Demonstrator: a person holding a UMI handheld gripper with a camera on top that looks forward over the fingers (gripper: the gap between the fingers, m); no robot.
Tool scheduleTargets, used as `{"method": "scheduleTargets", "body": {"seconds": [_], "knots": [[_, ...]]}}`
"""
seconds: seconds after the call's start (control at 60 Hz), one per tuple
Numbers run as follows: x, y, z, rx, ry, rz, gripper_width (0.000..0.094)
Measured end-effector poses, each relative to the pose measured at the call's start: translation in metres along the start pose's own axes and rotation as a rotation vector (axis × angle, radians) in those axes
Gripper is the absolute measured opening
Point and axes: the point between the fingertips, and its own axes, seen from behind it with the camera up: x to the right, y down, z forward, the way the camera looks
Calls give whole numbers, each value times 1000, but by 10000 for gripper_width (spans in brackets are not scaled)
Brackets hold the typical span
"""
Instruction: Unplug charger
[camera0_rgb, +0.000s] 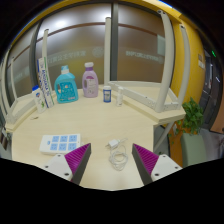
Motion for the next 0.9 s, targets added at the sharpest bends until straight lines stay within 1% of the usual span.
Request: {"method": "scheduleTargets", "body": {"seconds": [0.1,0.217,0.333,0.433,0.55,0.667,0.9], "knots": [[-4,-3,-76,29,9,-19,851],[-10,8,-164,55,15,-42,853],[-10,29,-239,52,13,-27,851],[-6,48,-285,41,32,-7,849],[3,62,-315,38,52,7,850],[12,66,-330,41,66,14,852],[13,62,-331,54,66,-19,851]]}}
